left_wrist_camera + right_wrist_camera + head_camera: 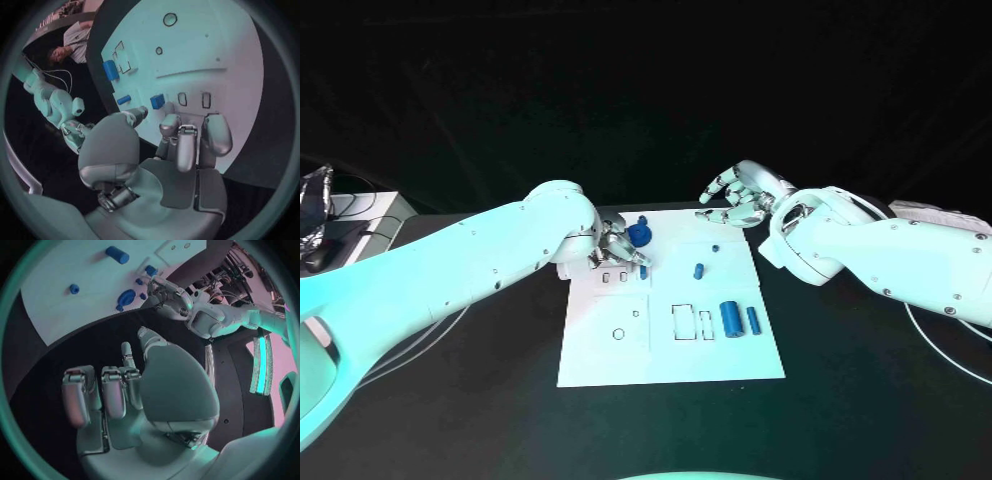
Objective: Assemble the parts on the task board
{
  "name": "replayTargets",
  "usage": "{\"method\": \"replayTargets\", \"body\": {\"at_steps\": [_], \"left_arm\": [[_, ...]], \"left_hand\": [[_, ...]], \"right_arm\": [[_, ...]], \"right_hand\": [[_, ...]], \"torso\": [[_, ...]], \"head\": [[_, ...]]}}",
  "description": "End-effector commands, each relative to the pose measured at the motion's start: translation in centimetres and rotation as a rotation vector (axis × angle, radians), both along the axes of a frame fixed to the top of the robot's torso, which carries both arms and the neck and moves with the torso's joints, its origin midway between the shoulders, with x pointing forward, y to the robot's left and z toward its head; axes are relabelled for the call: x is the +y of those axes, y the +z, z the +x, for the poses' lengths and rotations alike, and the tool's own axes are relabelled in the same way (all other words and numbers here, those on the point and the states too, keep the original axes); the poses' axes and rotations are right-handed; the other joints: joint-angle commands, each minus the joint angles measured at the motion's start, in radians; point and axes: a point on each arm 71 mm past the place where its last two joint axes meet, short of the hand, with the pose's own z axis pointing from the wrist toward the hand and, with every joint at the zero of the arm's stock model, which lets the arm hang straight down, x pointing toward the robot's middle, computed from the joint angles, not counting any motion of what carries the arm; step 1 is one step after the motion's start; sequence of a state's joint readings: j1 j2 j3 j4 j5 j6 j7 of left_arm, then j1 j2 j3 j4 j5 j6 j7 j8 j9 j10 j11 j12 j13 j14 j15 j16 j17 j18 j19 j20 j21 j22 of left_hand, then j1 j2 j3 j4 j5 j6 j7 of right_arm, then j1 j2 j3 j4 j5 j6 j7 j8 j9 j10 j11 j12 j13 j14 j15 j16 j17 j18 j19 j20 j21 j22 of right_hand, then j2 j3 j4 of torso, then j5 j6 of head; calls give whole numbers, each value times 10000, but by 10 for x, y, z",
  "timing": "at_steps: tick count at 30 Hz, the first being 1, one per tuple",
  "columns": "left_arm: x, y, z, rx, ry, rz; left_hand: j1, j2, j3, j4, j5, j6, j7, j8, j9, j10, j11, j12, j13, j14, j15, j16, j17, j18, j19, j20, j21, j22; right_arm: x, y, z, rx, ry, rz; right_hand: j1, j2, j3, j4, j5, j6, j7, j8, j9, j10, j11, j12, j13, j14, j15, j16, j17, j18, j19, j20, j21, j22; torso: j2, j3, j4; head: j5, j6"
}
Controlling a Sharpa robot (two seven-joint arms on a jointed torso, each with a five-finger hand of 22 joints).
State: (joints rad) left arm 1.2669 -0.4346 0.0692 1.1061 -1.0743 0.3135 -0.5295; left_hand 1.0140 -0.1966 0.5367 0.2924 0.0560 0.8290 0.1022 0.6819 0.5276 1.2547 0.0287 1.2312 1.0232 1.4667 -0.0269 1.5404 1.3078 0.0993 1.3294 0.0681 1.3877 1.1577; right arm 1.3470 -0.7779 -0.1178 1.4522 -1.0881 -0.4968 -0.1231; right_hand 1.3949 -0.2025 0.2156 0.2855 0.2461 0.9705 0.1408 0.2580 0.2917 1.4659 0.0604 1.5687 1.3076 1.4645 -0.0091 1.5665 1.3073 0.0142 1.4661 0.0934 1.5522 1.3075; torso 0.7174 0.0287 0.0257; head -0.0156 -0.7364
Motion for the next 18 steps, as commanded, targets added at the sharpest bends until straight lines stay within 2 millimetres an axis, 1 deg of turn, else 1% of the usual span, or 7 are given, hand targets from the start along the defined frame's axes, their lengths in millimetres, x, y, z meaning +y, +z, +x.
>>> {"method": "replayTargets", "body": {"at_steps": [1, 7, 13, 18], "left_arm": [[-1, 0, 1, 124, -84, 134], [-4, -2, 2, 157, -41, 58], [-6, -4, 2, 216, -58, 92], [-9, -6, 1, 333, -147, 111]], "left_hand": [[-95, 60, -86, 2, -31, -59, -33, -11, 19, 38, -35, 20, 12, 856, -89, 40, 2117, -129, 64, -17, 39, 16], [-101, 72, -92, 3, -32, -59, -33, -12, 27, 44, -36, 27, 25, 859, -89, 43, 2123, -131, 68, -16, 44, 26], [-100, 96, -100, -4, -29, -55, -36, -12, 47, 47, -36, 34, 37, 858, -88, 42, 2122, -137, 83, -16, 58, 56], [-12, 133, -91, -37, -27, -61, -41, -20, 108, 46, -41, 42, 54, 858, -89, 44, 2127, -142, 93, -16, 74, 87]], "right_arm": [[1, 0, 0, 9, 94, -171], [1, 0, 0, -1, 104, -188], [2, 0, 0, -17, 121, -213], [2, 0, 0, -23, 121, -226]], "right_hand": [[-107, -25, -19, 49, 63, -69, 0, -26, 17, 1049, -3, 21, 2632, 1063, -25, 42, 2635, -97, 966, -16, 16, 2509], [-107, -25, -19, 49, 63, -69, 0, -26, 17, 1049, -3, 21, 2632, 1063, -25, 42, 2635, -97, 966, -16, 16, 2509], [-107, -25, -19, 49, 63, -69, 0, -26, 17, 1049, -3, 21, 2632, 1063, -25, 42, 2635, -97, 966, -16, 16, 2509], [-107, -25, -19, 49, 63, -69, 0, -26, 17, 1049, -3, 21, 2632, 1063, -25, 42, 2635, -97, 966, -16, 16, 2509]], "torso": [[20, 0, -19], [33, -7, -8], [30, 1, -19], [37, 4, -11]], "head": [[32, 18], [16, -13], [9, -50], [-23, -83]]}}
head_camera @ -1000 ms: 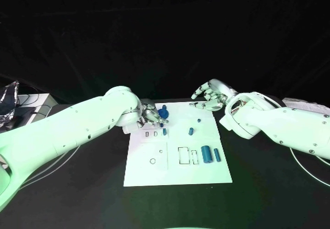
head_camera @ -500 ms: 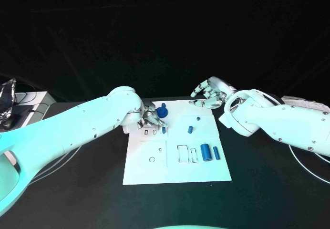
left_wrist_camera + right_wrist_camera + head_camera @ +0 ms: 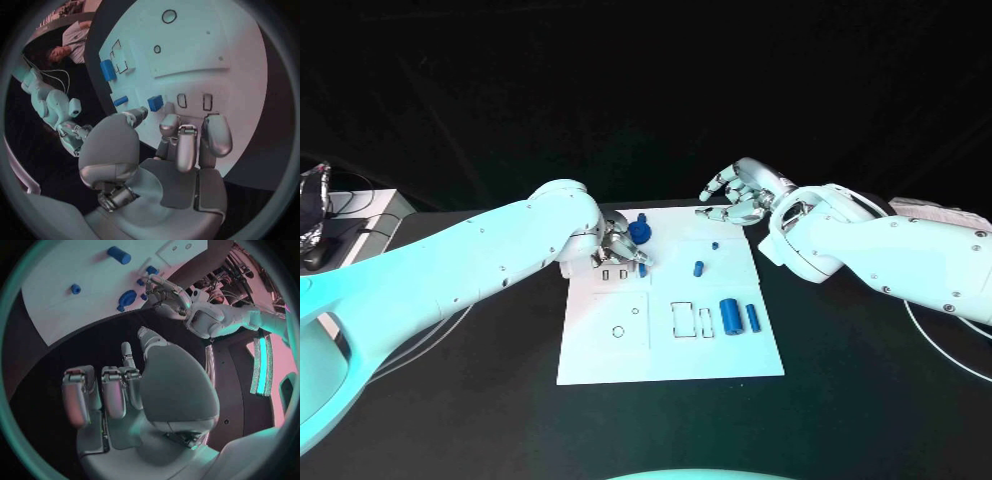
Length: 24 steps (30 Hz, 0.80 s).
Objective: Assemble the parts on the task board
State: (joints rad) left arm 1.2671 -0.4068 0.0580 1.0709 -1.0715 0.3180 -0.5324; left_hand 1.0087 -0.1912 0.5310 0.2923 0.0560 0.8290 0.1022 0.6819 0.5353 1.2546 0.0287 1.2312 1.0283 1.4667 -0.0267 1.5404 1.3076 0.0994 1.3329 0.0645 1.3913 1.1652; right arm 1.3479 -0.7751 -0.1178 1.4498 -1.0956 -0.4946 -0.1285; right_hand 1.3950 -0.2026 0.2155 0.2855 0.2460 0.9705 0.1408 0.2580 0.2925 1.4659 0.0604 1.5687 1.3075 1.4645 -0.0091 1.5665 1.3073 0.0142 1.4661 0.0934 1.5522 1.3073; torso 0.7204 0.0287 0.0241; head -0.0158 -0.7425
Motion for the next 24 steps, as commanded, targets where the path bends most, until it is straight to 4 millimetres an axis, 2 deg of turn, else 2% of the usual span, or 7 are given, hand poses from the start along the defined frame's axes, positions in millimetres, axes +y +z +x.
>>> {"method": "replayTargets", "body": {"at_steps": [1, 17, 24], "left_arm": [[-4, -1, -2, 232, -199, -19], [-7, -3, -4, 361, -341, 25], [-10, -4, -6, 512, -500, 32]], "left_hand": [[40, 80, -34, -35, -27, -61, -41, -20, 30, 47, -41, 43, 3, 859, -90, 44, 2128, -144, 58, 20, 38, 12], [240, 123, 23, -65, -26, -82, -37, -37, 160, 6, -38, 26, -9, 848, -88, 32, 2107, -139, 30, 23, 37, -1], [797, 176, 439, -156, -22, -83, -56, -63, 464, -160, -54, -107, -174, 829, -94, 9, 2073, -129, -32, 32, 32, -22]], "right_arm": [[2, 0, 0, -12, 128, -155], [3, 0, 1, -38, 143, -297], [4, -1, 2, 7, 142, -407]], "right_hand": [[-107, -24, -19, 49, 63, -69, 0, -26, 9, 1049, -3, 21, 2633, 1063, -24, 42, 2635, -97, 966, -16, 17, 2511], [-147, -12, -29, 46, 81, -76, 0, -22, 24, 1049, -1, 21, 2633, 1063, -20, 42, 2635, -94, 962, -13, 7, 2505], [-159, 1, -31, 40, 26, -84, 0, -19, 38, 1049, 0, 21, 2633, 1063, -19, 42, 2635, -87, 949, -11, -19, 2486]], "torso": [[11, 4, 3], [1, 12, 20], [0, 5, 5]], "head": [[-20, -23], [22, -59], [53, -72]]}}
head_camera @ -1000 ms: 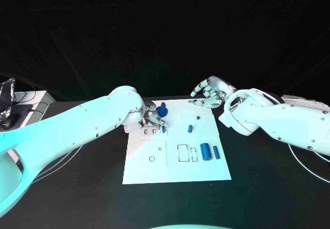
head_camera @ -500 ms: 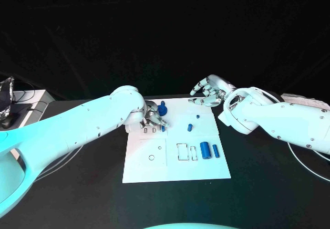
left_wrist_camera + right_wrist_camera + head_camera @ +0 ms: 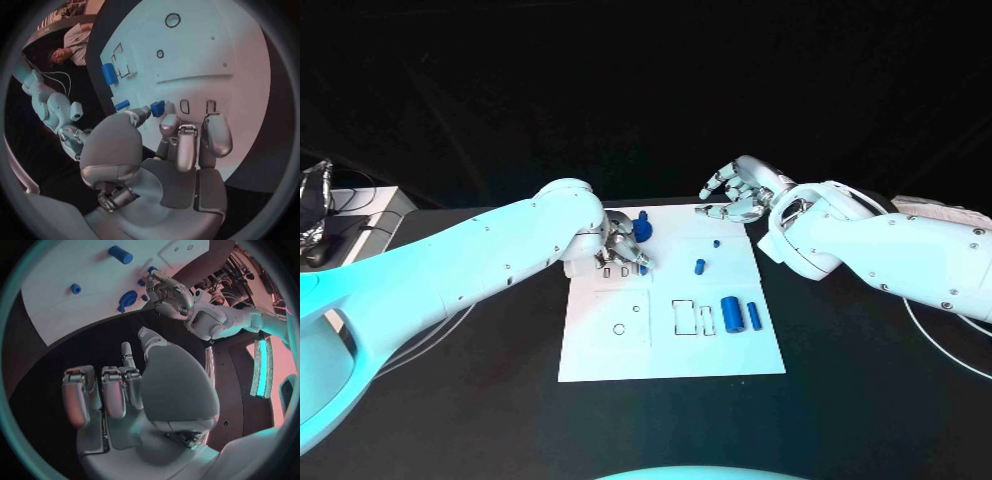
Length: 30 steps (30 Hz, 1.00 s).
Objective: Assemble the parts on the task board
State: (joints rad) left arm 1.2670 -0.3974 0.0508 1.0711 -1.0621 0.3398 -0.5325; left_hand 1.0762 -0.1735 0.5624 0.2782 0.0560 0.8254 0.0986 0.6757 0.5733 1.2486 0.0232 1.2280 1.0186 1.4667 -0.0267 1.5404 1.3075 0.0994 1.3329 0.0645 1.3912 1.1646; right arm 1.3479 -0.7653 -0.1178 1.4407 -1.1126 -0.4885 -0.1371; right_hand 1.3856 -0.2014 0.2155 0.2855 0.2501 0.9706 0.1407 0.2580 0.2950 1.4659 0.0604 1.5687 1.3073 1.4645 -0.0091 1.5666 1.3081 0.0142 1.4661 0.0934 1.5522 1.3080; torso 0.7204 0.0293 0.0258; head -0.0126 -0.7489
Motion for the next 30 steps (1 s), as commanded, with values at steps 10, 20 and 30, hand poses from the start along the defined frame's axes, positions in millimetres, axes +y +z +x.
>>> {"method": "replayTargets", "body": {"at_steps": [10, 20, 30], "left_arm": [[-4, -1, -2, 397, 27, -547], [2, 0, -1, 348, 482, -1023], [18, 2, -6, 447, 721, -1332]], "left_hand": [[703, -36, 2381, -899, -8, -215, -114, 109, 1228, -367, -102, -493, -685, 801, -184, -35, 2024, -114, -133, -22, 19, -52], [731, -10, 3414, -1927, 119, -218, -198, 390, 2045, -384, -174, -689, -932, 804, -242, -39, 2033, -114, -148, -50, 37, -26], [172, -116, 3875, -2278, 1217, -67, -360, 909, 3030, -28, -326, -545, -774, 923, -375, 120, 2314, -166, 35, -153, 180, 247]], "right_arm": [[3, -1, 1, 34, 157, -292], [3, -2, 1, 51, 145, -338], [1, -4, 1, 93, 115, -366]], "right_hand": [[-71, -2, -32, 37, -70, -87, 0, -16, 21, 1049, 0, 21, 2635, 1063, -18, 42, 2627, -89, 953, -10, -12, 2483], [-71, -2, -32, 37, -70, -87, 0, -16, 21, 1049, 0, 21, 2635, 1063, -18, 42, 2627, -89, 953, -10, -12, 2483], [-74, 8, -30, 38, -94, -88, 0, -13, 27, 1049, 0, 21, 2635, 1063, -18, 42, 2627, -86, 946, -9, -27, 2473]], "torso": [[3, 6, 3], [12, 11, -2], [-1, 0, 28]], "head": [[19, -6], [66, 8], [56, -11]]}}
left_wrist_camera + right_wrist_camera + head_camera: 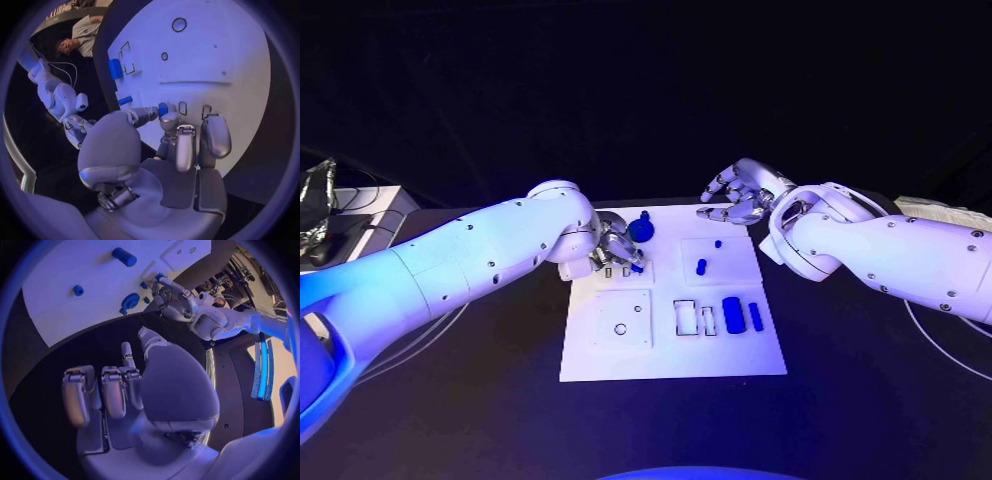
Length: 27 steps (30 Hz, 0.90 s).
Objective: Assemble the parts on the task board
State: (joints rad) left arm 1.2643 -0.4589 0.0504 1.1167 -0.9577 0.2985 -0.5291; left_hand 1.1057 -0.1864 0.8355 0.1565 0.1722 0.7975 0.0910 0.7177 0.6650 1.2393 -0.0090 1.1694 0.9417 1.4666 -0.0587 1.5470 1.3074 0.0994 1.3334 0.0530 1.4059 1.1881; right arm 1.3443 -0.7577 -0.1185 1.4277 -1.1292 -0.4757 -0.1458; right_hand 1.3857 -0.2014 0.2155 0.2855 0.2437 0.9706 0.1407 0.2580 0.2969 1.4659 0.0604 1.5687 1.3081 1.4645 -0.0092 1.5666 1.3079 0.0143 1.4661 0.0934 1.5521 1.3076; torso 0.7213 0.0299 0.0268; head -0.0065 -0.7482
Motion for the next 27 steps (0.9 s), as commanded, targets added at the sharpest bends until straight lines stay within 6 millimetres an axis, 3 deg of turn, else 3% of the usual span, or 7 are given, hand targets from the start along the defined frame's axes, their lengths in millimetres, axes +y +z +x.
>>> {"method": "replayTargets", "body": {"at_steps": [1, 3, 4, 9, 13, 27], "left_arm": [[1, 2, -3, 44, 139, -435], [6, 3, -4, -17, 201, -417], [8, 3, -4, -41, 223, -404], [15, 4, -4, -164, 368, -358], [18, 3, -4, -326, 517, -314], [17, -3, -3, -752, 506, 301]], "left_hand": [[-150, 14, 1160, -1071, 77, 230, -297, 506, 2156, 97, -17, 56, 8, 937, -67, 71, 2345, -162, 23, -46, 27, -3], [-213, 22, 1199, -1090, 136, 293, -335, 546, 2253, 194, -54, 99, 41, 970, -99, 122, 2432, -163, 34, -72, 30, 1], [-299, -2, 1242, -1131, 317, 419, -397, 603, 2374, 395, -111, 240, 217, 1011, -149, 185, 2541, -166, 63, -116, 40, 20], [-382, -55, 1272, -1226, 438, 632, -498, 642, 2526, 574, -204, 267, 193, 1028, -224, 214, 2592, -164, 71, -187, 24, -2], [-369, -117, 1254, -1286, 430, 730, -539, 635, 2576, 586, -244, 150, -8, 1018, -256, 194, 2559, -159, 56, -218, 1, -32], [-434, 47, 860, -1156, 331, 1305, -751, 604, 2772, 916, -426, -105, -511, 1042, -398, 238, 2634, -187, 164, -352, 11, 59]], "right_arm": [[0, -1, 0, 31, 119, -153], [0, -1, -1, 44, 111, -160], [-1, -2, -1, 51, 106, -164], [-1, -3, -1, 93, 104, -184], [-2, -4, -1, 117, 109, -193], [-1, -5, -1, 143, 132, -197]], "right_hand": [[-75, 8, -30, 38, -29, -88, 1, -13, 8, 1049, 0, 21, 2627, 1063, -18, 42, 2629, -86, 946, -9, -27, 2477], [-82, 14, -31, 40, -40, -92, 2, -13, 12, 1049, 1, 21, 2627, 1063, -18, 42, 2629, -85, 945, -9, -28, 2476], [-82, 14, -31, 40, -40, -92, 2, -13, 12, 1049, 1, 21, 2627, 1063, -18, 42, 2629, -85, 945, -9, -28, 2476], [-88, 15, -33, 42, -42, -95, 3, -13, 14, 1049, 1, 21, 2627, 1063, -17, 42, 2629, -83, 942, -9, -36, 2471], [-115, 25, -39, 53, -43, -100, 5, -13, 19, 1049, 4, 21, 2627, 1063, -17, 42, 2629, -83, 942, -8, -36, 2471], [-148, 39, -46, 59, -32, -106, 7, -13, 26, 1049, 5, 21, 2627, 1063, -15, 42, 2629, -82, 940, -7, -40, 2468]], "torso": [[-15, -5, 24], [-23, -9, 35], [-25, -9, 37], [-48, -19, 58], [-40, -16, 54], [-27, -6, 31]], "head": [[-5, -20], [9, -38], [10, -38], [35, -82], [65, -76], [104, -115]]}}
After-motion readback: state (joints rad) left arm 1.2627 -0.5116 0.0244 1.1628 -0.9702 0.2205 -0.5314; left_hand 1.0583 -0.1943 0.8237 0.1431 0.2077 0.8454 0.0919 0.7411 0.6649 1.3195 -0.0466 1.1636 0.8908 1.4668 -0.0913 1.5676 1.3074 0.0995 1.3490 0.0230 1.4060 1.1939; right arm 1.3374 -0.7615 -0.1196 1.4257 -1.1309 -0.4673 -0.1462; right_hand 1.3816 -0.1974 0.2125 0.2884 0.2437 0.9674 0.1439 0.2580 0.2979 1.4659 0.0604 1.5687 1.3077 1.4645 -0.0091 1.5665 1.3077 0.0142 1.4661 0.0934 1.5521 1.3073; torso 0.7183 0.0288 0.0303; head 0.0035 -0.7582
